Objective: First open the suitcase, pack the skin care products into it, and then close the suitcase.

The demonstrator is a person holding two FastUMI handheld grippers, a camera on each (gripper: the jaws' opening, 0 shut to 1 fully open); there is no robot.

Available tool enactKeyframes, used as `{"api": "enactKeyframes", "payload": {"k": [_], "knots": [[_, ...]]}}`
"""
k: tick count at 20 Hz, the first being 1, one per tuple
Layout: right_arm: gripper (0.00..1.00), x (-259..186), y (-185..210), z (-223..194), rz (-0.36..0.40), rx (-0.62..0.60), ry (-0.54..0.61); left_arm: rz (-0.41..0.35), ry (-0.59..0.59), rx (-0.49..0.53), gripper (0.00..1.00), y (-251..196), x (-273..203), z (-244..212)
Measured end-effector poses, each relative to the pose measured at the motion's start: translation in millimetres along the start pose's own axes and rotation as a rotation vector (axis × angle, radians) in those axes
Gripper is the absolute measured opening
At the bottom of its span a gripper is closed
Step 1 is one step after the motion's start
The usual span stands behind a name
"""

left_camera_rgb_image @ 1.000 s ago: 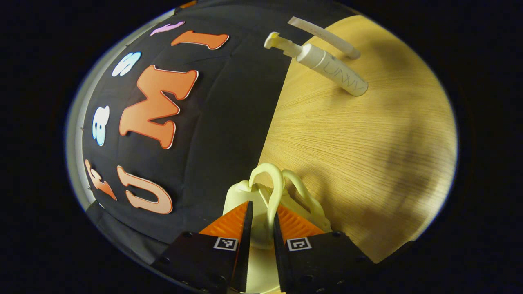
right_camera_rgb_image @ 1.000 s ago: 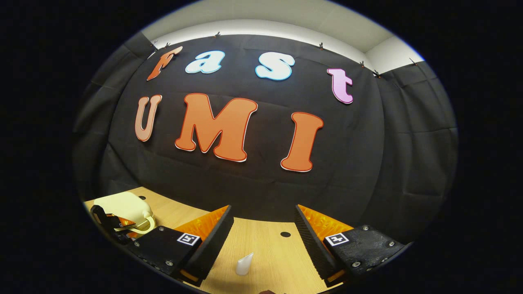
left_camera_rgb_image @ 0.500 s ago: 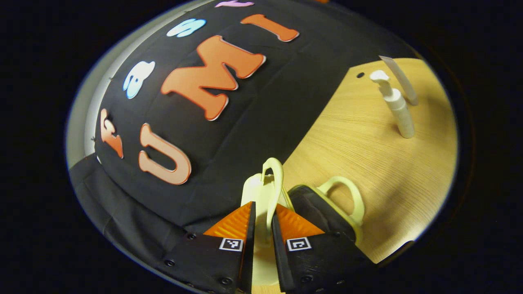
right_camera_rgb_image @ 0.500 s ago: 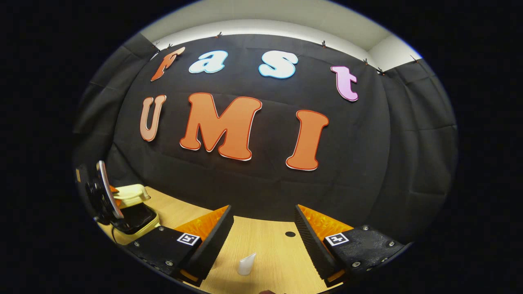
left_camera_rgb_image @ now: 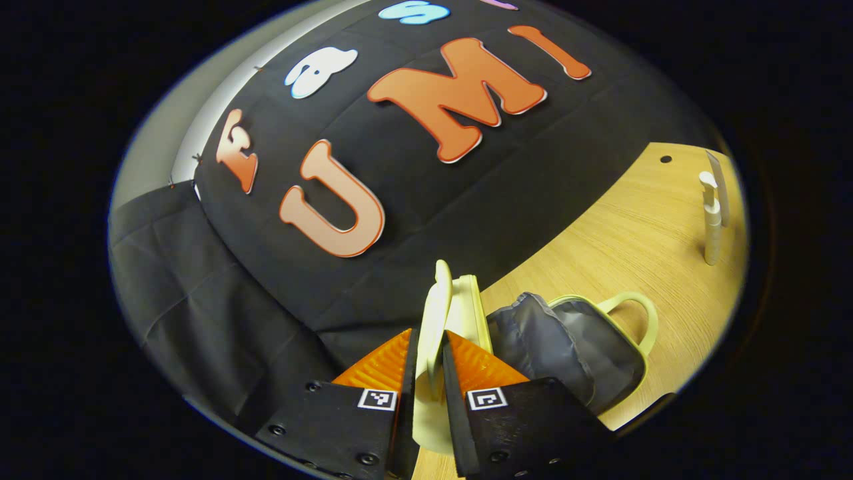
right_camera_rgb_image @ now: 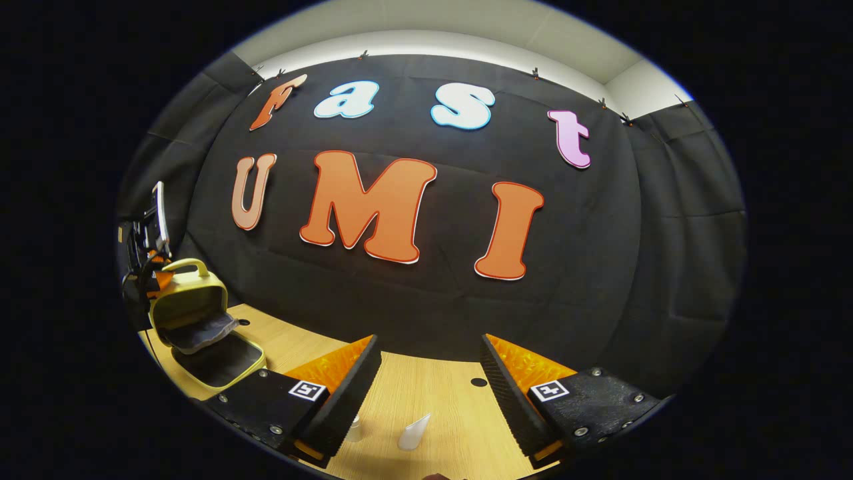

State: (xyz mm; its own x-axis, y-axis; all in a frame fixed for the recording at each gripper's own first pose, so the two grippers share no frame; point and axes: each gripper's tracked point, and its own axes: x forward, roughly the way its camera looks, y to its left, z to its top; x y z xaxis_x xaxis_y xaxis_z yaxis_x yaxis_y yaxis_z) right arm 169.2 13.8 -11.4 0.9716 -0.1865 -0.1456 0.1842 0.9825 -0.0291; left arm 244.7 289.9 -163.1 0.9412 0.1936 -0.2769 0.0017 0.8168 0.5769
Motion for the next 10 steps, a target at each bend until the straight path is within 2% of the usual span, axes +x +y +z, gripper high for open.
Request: {"api": "enactKeyframes", "payload": {"k": [3, 10], "knots": [[0.96, -2, 2, 4, -0.027, -0.010, 0.004, 0.041, 0.040, -0.081, 0.24, 46, 19, -22], [0.96, -2, 10, 26, -0.077, -0.024, -0.021, 0.114, 0.106, -0.103, 0.24, 116, 61, -89]]}}
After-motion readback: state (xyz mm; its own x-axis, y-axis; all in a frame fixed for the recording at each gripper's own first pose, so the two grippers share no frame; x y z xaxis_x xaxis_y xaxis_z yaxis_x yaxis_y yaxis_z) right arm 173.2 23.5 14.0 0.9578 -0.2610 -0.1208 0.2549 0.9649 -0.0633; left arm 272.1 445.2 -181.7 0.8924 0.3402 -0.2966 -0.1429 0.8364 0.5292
